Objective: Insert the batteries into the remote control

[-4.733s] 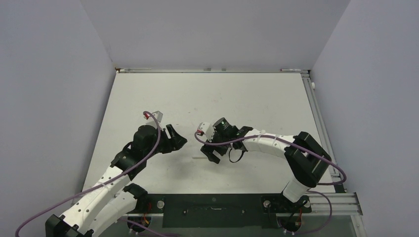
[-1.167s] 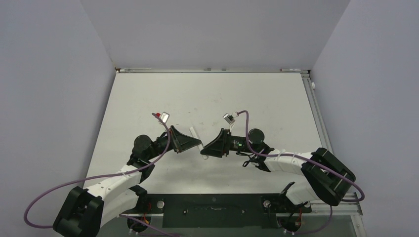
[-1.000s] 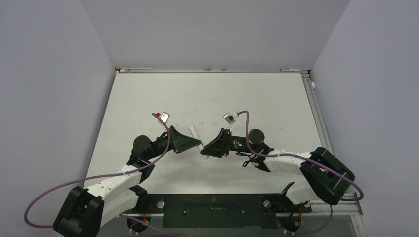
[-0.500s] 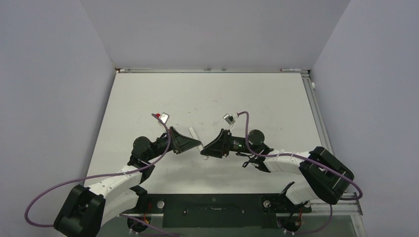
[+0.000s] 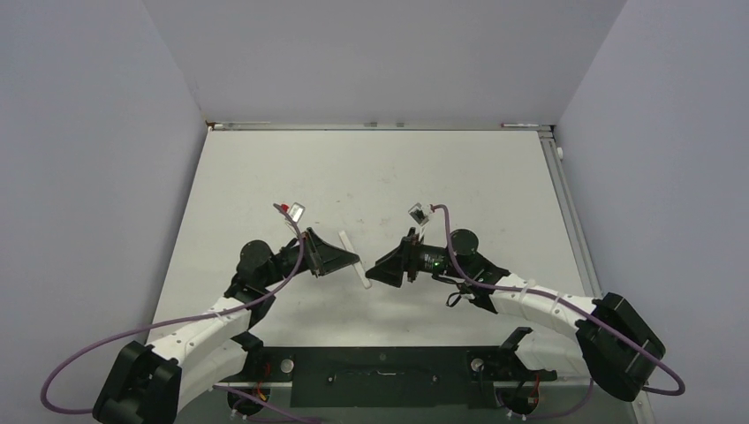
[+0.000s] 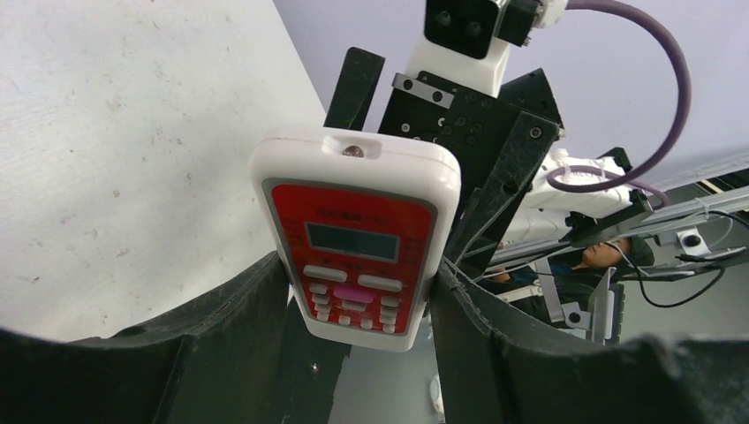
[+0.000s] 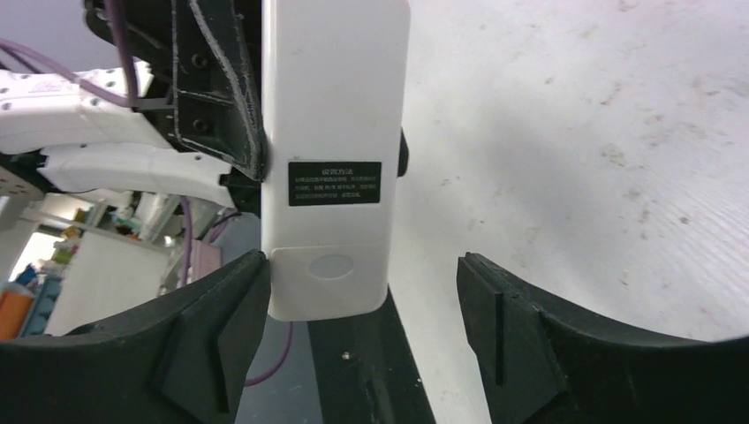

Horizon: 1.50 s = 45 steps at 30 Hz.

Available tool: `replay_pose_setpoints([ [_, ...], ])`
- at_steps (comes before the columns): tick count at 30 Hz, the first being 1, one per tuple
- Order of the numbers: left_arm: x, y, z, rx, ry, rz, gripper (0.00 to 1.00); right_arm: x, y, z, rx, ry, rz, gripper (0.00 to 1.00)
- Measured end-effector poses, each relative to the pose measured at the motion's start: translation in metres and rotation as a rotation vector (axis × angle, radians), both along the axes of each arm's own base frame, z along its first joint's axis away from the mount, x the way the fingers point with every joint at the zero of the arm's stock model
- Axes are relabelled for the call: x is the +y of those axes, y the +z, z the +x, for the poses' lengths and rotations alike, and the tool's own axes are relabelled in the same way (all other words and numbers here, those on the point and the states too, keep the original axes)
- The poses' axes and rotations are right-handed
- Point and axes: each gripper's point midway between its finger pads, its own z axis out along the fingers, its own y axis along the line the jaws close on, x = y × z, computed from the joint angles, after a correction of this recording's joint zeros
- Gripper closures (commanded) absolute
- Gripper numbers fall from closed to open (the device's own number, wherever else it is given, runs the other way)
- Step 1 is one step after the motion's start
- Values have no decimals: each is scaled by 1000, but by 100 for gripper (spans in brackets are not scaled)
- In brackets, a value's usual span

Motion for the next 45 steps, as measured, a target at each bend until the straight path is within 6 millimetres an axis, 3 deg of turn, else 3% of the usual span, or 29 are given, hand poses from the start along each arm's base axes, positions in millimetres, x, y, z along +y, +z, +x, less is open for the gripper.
replay_pose_setpoints([
  [11,-4,-27,10,65,34,150,100,-37,-31,27,-28,-206,-244,21],
  [20,-29,-71,21,164,56,435,100,-66,-36,45,-50,-333,-433,20],
  [25,-30,-106,35,247,101,583,100,-82,-49,46,-41,-369,-524,20],
  [32,-30,-149,36,357,114,748,100,-97,-63,44,-28,-392,-609,20],
  [45,-41,-165,53,398,140,863,90,-106,-67,48,-40,-423,-648,20],
])
